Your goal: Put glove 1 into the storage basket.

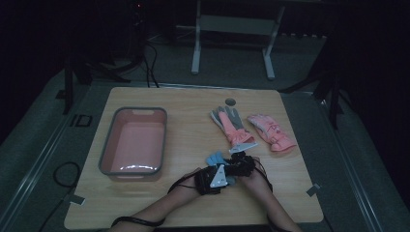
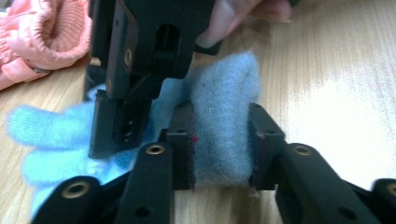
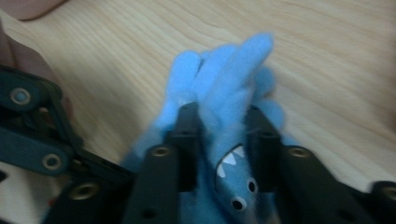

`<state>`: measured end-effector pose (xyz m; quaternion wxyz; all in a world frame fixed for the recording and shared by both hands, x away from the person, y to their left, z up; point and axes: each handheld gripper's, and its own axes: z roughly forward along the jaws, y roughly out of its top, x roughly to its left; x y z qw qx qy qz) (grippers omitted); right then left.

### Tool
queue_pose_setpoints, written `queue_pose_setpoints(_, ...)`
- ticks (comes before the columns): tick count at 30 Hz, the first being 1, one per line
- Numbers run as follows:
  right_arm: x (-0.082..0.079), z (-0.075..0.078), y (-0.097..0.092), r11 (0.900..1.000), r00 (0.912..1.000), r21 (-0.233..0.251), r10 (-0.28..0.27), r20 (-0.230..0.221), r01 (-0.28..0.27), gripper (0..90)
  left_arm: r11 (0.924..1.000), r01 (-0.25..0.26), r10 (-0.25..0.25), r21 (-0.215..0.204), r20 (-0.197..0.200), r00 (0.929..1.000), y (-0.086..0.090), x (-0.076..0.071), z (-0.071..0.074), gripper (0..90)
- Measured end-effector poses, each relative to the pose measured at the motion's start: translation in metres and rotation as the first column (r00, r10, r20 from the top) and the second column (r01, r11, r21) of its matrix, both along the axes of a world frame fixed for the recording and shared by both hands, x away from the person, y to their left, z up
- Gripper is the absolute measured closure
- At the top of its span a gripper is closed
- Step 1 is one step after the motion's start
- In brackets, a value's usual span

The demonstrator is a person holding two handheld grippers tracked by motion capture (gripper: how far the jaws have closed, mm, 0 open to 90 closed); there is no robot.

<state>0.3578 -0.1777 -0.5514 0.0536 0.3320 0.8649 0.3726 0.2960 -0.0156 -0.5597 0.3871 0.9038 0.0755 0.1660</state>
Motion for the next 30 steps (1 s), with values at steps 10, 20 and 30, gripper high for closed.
queue_pose_setpoints(10,0.007,0.01,0.001,0.9973,0.9968,0.048,-0.052,-0.06,0.055,81.2,1.0,0.006,-0.006,-0.003,-0.027,0.9996,0.009,0.012,0.02,77.1)
queue_pose_setpoints(20,0.021,0.054,0.01,0.9893,0.9984,0.136,-0.05,-0.028,0.053,81.6,0.9998,-0.02,0.019,0.011,0.006,0.9998,0.026,0.026,0.064,77.1)
queue_pose_setpoints(30,0.027,0.074,0.032,0.9891,0.9998,0.146,-0.019,-0.01,0.02,81.7,0.9983,-0.025,0.024,0.052,0.019,0.9995,0.044,0.028,0.086,77.2)
